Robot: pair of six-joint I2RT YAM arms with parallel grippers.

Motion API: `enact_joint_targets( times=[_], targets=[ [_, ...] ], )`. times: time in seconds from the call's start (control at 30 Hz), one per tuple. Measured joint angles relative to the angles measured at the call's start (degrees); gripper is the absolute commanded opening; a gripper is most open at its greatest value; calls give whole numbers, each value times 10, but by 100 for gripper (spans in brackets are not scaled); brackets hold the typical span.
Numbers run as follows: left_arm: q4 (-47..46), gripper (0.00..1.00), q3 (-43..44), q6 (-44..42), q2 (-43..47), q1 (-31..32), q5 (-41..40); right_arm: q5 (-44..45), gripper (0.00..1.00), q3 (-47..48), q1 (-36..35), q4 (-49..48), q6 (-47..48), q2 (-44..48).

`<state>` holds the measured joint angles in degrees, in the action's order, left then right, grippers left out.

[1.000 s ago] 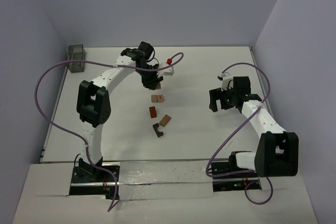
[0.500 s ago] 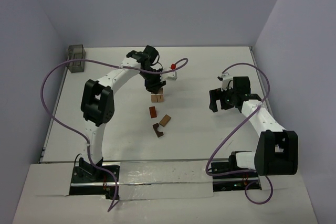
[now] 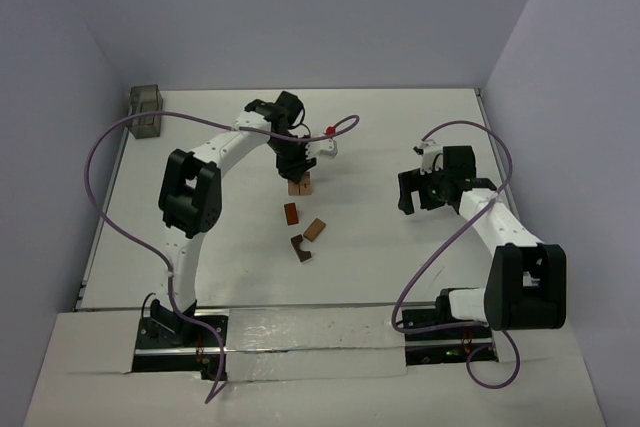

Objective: Build the wood block tower

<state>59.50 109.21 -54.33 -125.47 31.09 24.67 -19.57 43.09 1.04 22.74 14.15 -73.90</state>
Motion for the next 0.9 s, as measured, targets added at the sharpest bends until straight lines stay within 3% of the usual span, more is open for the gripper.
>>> enact_joint_targets(
  times=[0.9],
  targets=[
    [0, 36, 0, 1, -21, 1, 0, 0, 100, 0, 0, 0, 0, -13]
  ],
)
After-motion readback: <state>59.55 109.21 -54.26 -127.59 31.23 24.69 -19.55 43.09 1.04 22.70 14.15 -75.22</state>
